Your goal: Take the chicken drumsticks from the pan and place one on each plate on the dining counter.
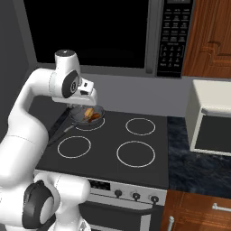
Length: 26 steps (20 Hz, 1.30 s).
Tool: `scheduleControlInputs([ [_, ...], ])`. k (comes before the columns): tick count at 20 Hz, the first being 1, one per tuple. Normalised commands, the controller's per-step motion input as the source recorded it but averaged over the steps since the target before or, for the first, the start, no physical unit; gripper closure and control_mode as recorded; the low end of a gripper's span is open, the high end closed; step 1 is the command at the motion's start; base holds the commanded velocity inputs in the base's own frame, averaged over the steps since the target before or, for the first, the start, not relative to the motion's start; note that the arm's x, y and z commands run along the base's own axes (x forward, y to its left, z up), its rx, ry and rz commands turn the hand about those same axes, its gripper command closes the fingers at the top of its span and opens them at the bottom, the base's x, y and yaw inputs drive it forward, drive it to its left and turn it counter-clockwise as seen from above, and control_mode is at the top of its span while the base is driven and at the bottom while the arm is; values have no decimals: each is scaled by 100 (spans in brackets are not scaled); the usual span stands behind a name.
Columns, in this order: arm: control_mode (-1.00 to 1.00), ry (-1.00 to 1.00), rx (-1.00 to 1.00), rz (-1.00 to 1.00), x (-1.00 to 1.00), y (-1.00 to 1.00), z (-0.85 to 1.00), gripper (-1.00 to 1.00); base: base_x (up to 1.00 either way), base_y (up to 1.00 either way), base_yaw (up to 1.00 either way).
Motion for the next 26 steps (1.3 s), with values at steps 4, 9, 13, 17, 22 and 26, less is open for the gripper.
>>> scheduleControlInputs([
  [4,-100,-3,0,0,-10,1,0,-100,0,0,0],
  [9,-100,0,0,0,-20,1,-14,-100,0,0,0],
  [13,-100,0,-7,0,-17,10,-31,-100,0,0,0],
  [17,-100,2,-17,-1,6,23,-42,-100,0,0,0],
  [22,-100,5,-11,-10,34,25,-38,-100,0,0,0],
  [26,-100,9,-1,-4,47,14,-25,-100,0,0,0],
])
